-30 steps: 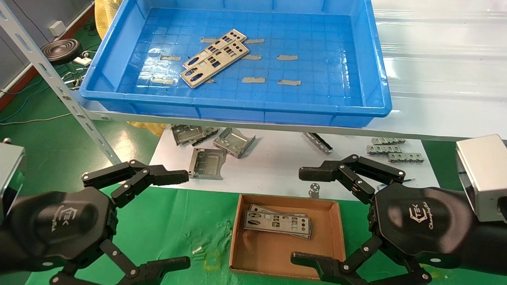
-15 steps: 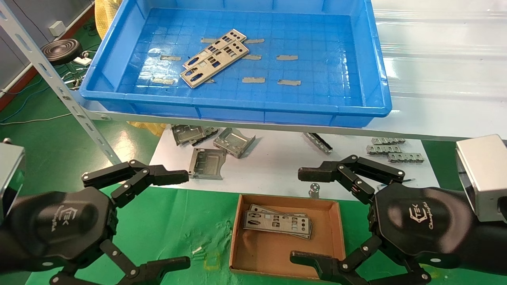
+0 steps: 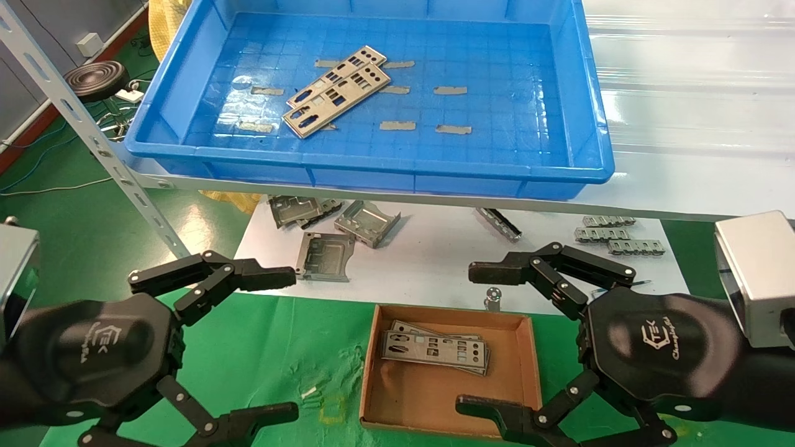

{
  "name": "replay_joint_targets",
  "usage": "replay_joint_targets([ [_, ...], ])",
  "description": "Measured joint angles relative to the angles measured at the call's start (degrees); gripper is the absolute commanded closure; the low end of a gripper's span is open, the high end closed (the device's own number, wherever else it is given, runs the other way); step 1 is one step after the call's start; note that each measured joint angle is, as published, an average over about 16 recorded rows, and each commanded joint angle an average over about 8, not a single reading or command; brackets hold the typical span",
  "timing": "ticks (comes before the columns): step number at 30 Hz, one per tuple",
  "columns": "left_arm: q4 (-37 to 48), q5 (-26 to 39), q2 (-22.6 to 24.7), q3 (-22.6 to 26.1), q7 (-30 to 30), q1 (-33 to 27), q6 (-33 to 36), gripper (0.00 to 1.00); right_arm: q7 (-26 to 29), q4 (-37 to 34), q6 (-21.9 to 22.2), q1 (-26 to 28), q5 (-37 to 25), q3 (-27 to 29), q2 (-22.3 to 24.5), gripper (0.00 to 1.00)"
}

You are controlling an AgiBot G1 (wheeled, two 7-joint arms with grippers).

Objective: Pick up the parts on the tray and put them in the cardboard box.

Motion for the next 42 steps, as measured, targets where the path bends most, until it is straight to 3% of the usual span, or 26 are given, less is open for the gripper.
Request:
replay_joint_targets([
  [36, 0.0, 0.0, 0.0, 0.0, 0.0, 0.0, 0.0, 0.00, 0.0, 0.0, 0.0, 0.0, 0.0, 0.0, 0.0, 0.00],
  [42, 0.0, 0.0, 0.0, 0.0, 0.0, 0.0, 0.0, 0.00, 0.0, 0.0, 0.0, 0.0, 0.0, 0.0, 0.0, 0.75],
])
